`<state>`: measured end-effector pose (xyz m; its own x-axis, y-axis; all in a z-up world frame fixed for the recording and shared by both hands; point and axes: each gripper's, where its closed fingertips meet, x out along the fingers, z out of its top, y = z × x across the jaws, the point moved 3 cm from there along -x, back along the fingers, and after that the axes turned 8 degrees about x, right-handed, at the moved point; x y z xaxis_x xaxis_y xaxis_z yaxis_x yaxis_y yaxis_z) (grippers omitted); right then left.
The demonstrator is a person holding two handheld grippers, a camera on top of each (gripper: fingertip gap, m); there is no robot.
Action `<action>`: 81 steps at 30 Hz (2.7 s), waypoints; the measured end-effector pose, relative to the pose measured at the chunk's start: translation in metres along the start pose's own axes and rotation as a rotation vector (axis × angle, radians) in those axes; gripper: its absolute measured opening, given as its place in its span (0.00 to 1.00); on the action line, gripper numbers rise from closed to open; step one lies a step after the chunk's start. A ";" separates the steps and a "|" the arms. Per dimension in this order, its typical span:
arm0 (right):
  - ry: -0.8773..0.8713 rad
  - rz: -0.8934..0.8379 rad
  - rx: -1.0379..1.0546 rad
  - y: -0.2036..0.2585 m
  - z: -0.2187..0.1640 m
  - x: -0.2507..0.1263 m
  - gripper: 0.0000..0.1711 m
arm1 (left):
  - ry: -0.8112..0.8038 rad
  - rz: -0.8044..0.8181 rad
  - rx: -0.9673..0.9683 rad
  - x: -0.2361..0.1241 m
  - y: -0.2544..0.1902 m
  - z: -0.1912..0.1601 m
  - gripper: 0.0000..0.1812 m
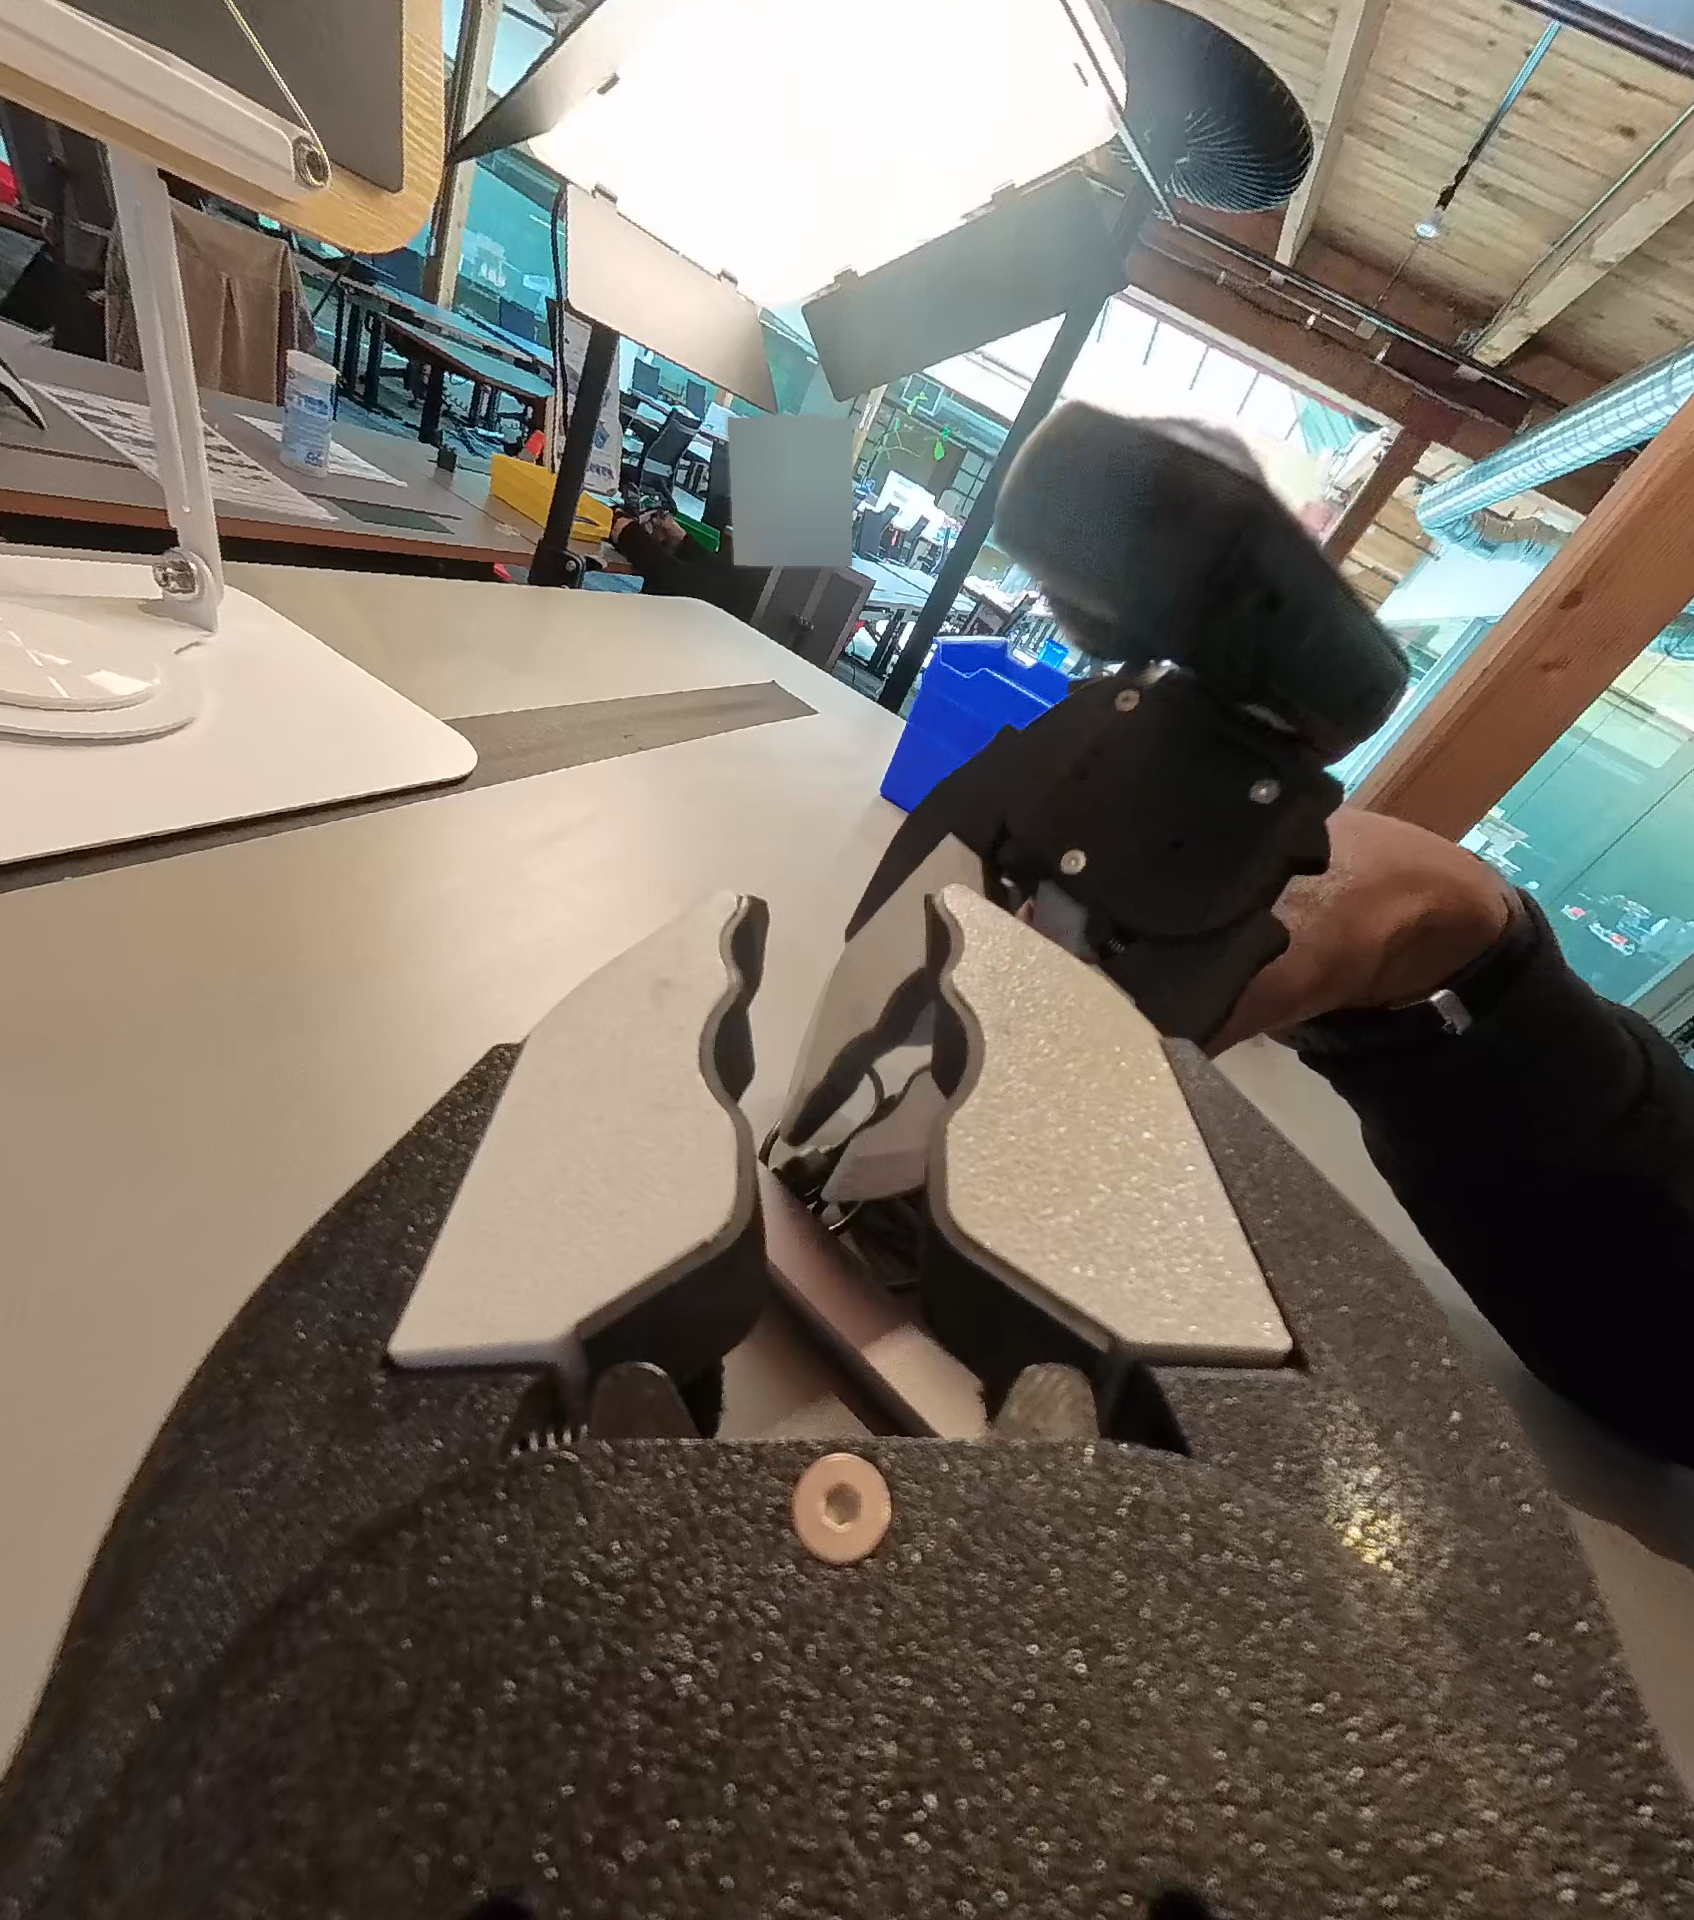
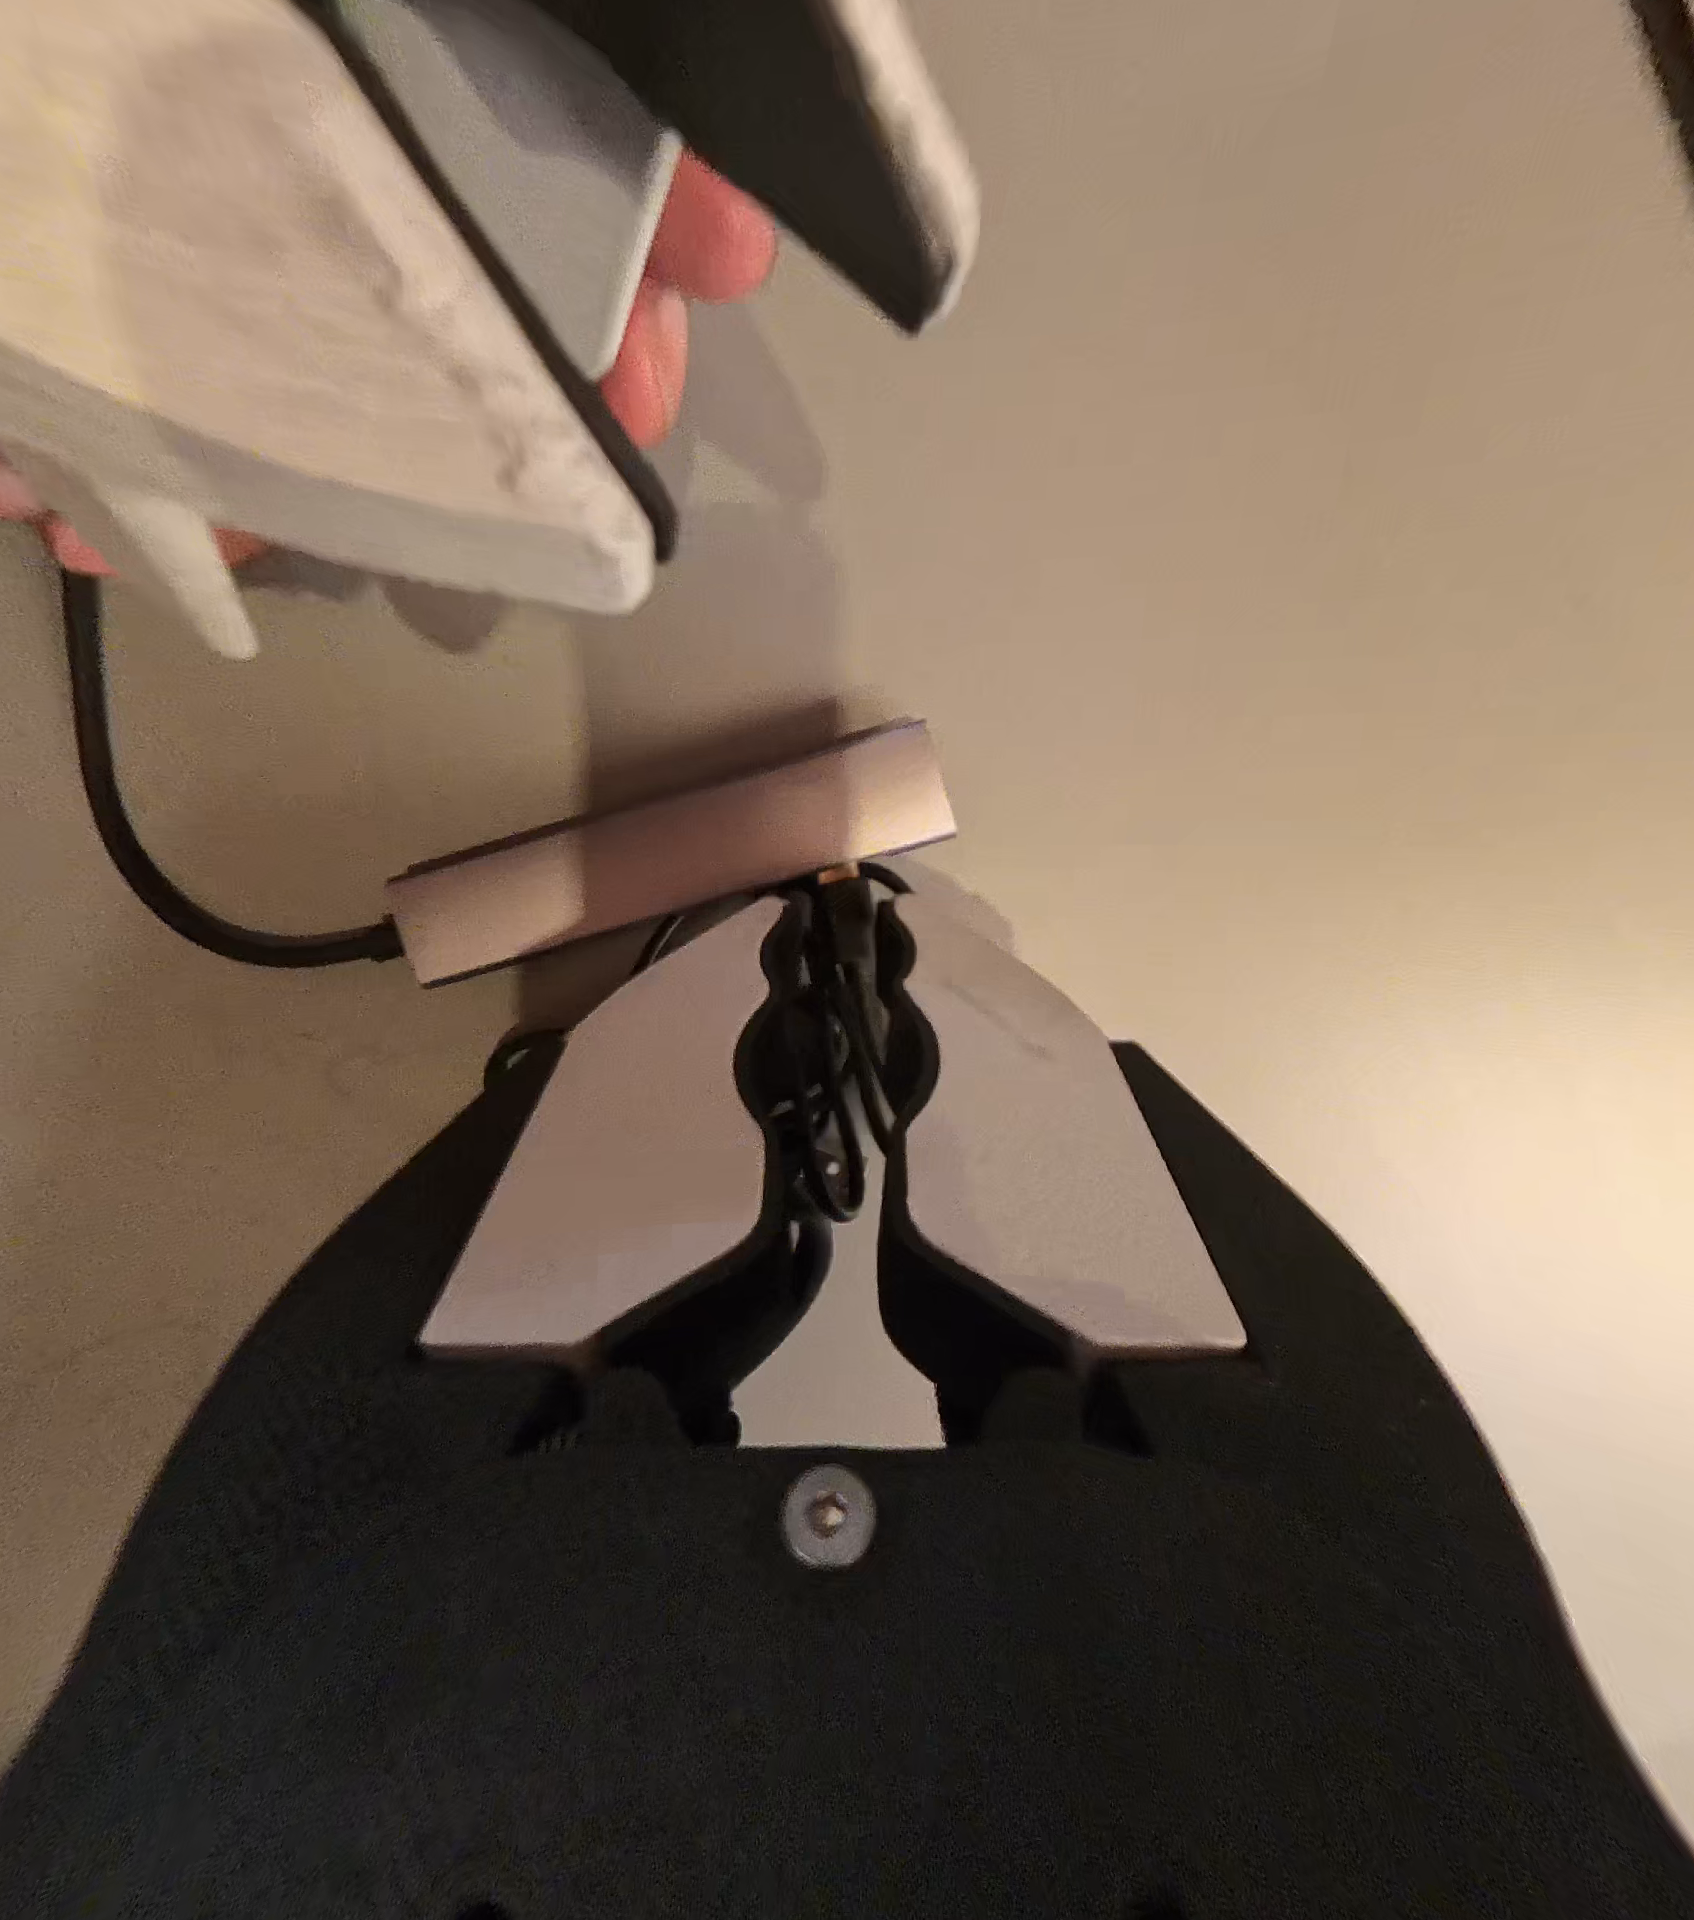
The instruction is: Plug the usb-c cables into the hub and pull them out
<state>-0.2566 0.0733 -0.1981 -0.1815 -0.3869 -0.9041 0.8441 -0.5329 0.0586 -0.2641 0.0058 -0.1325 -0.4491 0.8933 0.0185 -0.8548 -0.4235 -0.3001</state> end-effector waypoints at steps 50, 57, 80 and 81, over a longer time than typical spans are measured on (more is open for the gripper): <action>-0.090 0.009 -0.170 0.012 0.007 0.006 0.06 | -0.056 0.036 -0.012 -0.017 0.015 0.014 0.17; -0.271 -0.100 -0.235 0.004 0.028 -0.021 0.06 | 0.008 0.048 -0.091 -0.024 0.023 0.012 0.19; -0.496 -0.168 -0.323 0.005 0.042 -0.058 0.06 | 0.298 -0.095 -0.139 -0.013 0.002 -0.029 0.06; -0.485 -0.164 -0.312 0.003 0.038 -0.061 0.06 | 0.295 -0.076 -0.139 -0.015 0.005 -0.028 0.06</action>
<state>-0.2622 0.0662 -0.1270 -0.4692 -0.6570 -0.5901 0.8807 -0.3968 -0.2586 -0.2545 -0.0050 -0.1611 -0.2730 0.9354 -0.2246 -0.8302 -0.3471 -0.4362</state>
